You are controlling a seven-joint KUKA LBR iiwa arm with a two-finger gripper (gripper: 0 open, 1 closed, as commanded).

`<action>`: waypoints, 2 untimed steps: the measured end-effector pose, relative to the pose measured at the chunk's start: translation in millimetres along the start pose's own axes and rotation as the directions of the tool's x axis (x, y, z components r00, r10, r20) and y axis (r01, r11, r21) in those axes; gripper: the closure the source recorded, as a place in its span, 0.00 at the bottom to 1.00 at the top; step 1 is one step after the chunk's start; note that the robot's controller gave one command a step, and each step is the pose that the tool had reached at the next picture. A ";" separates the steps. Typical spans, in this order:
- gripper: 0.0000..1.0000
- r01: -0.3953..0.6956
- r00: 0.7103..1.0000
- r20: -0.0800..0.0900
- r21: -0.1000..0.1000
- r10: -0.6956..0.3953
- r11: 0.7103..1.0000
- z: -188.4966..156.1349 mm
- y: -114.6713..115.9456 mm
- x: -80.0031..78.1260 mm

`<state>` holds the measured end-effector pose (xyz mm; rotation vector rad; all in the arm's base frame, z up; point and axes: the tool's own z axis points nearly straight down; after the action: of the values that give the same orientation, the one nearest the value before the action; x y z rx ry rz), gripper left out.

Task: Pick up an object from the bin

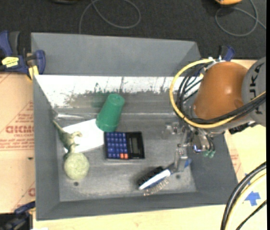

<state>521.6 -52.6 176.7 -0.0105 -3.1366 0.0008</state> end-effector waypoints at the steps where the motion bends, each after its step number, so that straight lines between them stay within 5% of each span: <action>1: 0.00 0.002 1.000 0.008 0.001 -0.002 1.000 -4.2 0.1 -1.8; 2: 0.00 0.133 0.991 0.016 0.003 -0.133 0.991 25.3 3.2 9.3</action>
Offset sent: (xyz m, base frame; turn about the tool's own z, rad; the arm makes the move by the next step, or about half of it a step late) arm -0.0439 0.0119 -0.1067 -0.4351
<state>512.2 -49.4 151.5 0.2003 -3.1461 0.0038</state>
